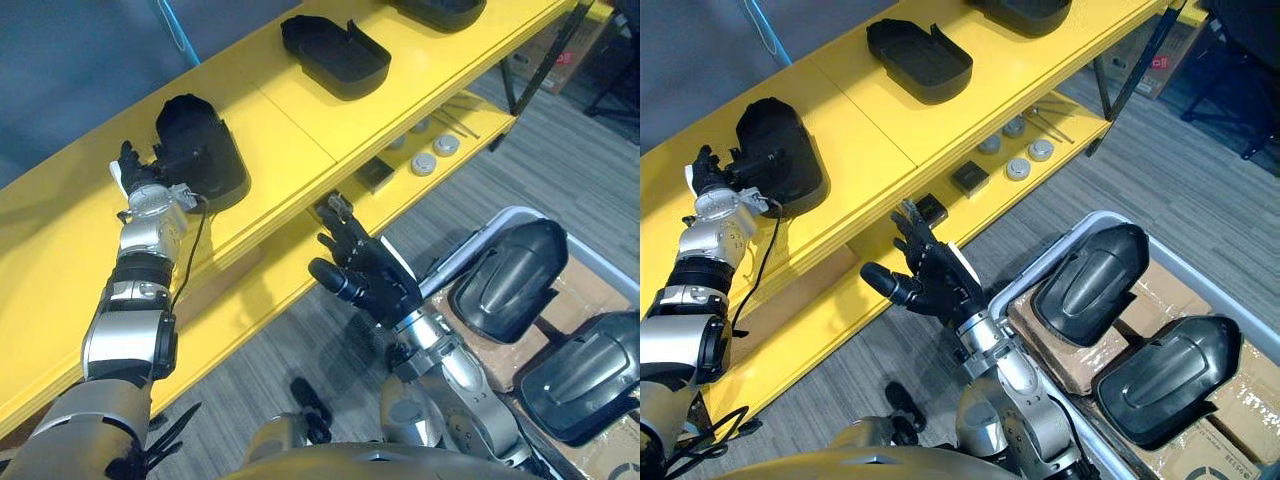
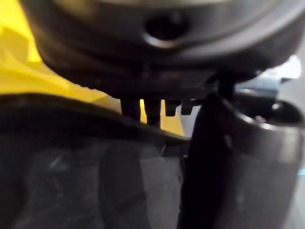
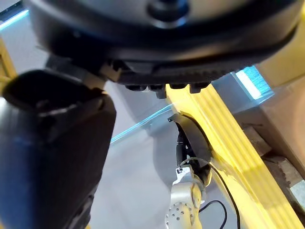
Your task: Walk over and take three plastic housings, then place them on the shelf
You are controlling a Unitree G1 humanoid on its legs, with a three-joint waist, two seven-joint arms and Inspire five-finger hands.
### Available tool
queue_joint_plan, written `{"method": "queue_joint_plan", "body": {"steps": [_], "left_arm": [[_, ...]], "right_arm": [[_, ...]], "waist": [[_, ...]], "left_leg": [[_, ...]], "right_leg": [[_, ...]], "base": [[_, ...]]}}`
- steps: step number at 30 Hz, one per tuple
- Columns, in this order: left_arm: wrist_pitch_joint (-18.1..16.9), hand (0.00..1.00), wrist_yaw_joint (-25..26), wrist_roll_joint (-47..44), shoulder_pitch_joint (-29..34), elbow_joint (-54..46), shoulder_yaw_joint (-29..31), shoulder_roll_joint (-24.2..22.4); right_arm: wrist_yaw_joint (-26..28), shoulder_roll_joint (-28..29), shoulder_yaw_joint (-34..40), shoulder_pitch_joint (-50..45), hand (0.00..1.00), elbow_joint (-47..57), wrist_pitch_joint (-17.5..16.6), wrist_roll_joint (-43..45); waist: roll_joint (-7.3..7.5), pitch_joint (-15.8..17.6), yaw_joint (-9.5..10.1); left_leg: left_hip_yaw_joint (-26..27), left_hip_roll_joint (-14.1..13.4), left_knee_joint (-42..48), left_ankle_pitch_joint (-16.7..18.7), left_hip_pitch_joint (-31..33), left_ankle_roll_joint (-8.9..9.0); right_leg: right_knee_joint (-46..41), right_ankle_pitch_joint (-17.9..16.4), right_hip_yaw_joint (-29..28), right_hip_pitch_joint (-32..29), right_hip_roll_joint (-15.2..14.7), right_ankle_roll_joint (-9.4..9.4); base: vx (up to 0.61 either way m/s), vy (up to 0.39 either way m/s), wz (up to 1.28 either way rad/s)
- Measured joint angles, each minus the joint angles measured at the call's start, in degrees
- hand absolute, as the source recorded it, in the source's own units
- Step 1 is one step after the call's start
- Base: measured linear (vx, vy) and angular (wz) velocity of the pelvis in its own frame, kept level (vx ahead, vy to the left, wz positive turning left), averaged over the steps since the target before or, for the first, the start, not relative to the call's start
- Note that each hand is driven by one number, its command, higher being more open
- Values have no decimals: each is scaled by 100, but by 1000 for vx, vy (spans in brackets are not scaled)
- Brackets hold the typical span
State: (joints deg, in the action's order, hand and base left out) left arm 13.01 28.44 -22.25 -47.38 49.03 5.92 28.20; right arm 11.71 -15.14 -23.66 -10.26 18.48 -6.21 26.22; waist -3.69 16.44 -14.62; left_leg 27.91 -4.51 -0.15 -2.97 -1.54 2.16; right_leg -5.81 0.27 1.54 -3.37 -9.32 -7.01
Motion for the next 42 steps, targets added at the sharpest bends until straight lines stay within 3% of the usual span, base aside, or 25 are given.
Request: {"method": "queue_joint_plan", "body": {"steps": [4, 10, 13, 15, 20, 26, 30, 32, 35, 36, 38, 42], "left_arm": [[229, 100, 34, 509, -132, 117, -2, 102], [317, 100, 229, 648, -246, 236, -74, 159], [18, 100, 329, 599, -258, 227, -168, 156], [-373, 100, 336, 316, -259, 209, -290, 131], [-1033, 100, 108, -25, -259, -245, -671, 15], [-1947, 100, -93, -318, -184, -931, -834, -89], [-2401, 100, -300, -449, 886, -2726, -712, -210], [-2552, 100, -359, -423, 1541, -3608, -539, -452], [-2688, 100, -433, -353, 3052, -5310, -44, -1171], [-2713, 100, -416, -210, 3312, -5566, 18, -1332], [-2898, 100, -275, 320, 4273, -6293, 181, -1893], [-2961, 100, -42, 503, 5173, -6896, 492, -2291]], "right_arm": [[-12, 2, -33, 1, 100, -43, -86, 0], [-31, 21, -162, 0, 100, -321, -220, 0], [-30, 25, -178, -3, 100, -461, -224, 0], [-13, 26, -175, -3, 100, -514, -225, -1], [203, 29, -163, 35, 100, -532, -360, -72], [179, 14, -72, 674, 100, -858, -426, -166], [3, -11, 24, 1203, 100, -1217, -424, -435], [-114, -53, 110, 1441, 100, -1268, -423, -528], [-340, 15, 279, 2038, 100, -1573, -423, -535], [-404, 43, 305, 2114, 100, -1634, -423, -545], [-664, 194, 378, 2422, 100, -1960, -422, -557], [-904, 552, 191, 2722, 100, -2195, -393, -577]], "waist": [[192, -189, 0], [257, -341, -6], [266, -395, -2], [278, -466, 6], [345, -570, 28], [365, -622, 205], [307, -687, 478], [279, -709, 647], [274, -788, 950], [278, -807, 1022], [273, -832, 1345], [267, -931, 1708]], "left_leg": [[0, -5, -38, -6, -9, 4], [6, 7, -156, -36, -100, 21], [0, 8, -216, -66, -116, 34], [-4, 12, -224, -69, -121, 32], [-90, 43, -337, -129, -246, 24], [-280, 85, -466, -240, -338, 0], [-564, 119, -466, -299, -299, -10], [-746, 131, -465, -333, -297, -13], [-1134, 152, -467, -407, -279, -11], [-1203, 163, -469, -421, -273, -9], [-1511, 186, -492, -456, -257, 17], [-1873, 197, -494, -549, -81, 89]], "right_leg": [[128, 54, 18, 51, 18, 14], [304, 121, 28, 175, 41, 52], [306, 121, 41, 178, 51, 53], [308, 121, 45, 184, 50, 53], [396, 129, 148, 360, 36, 53], [423, 130, 347, 525, 10, 50], [500, 134, 683, 697, -1, 43], [519, 129, 871, 809, -2, 46], [580, 93, 1288, 1057, -5, 94], [607, 83, 1361, 1097, -8, 102], [620, -17, 1673, 1245, -11, 138], [588, -89, 2048, 1259, -3, 166]], "base": [[8, 0, 0], [0, 0, 0], [0, 0, 0], [0, 0, 0], [-4, 8, 7], [-16, 14, 16], [6, 6, 38], [14, 5, 47], [-4, 0, 56], [-33, -7, 66], [-71, -15, 67], [-51, -7, 53]]}}
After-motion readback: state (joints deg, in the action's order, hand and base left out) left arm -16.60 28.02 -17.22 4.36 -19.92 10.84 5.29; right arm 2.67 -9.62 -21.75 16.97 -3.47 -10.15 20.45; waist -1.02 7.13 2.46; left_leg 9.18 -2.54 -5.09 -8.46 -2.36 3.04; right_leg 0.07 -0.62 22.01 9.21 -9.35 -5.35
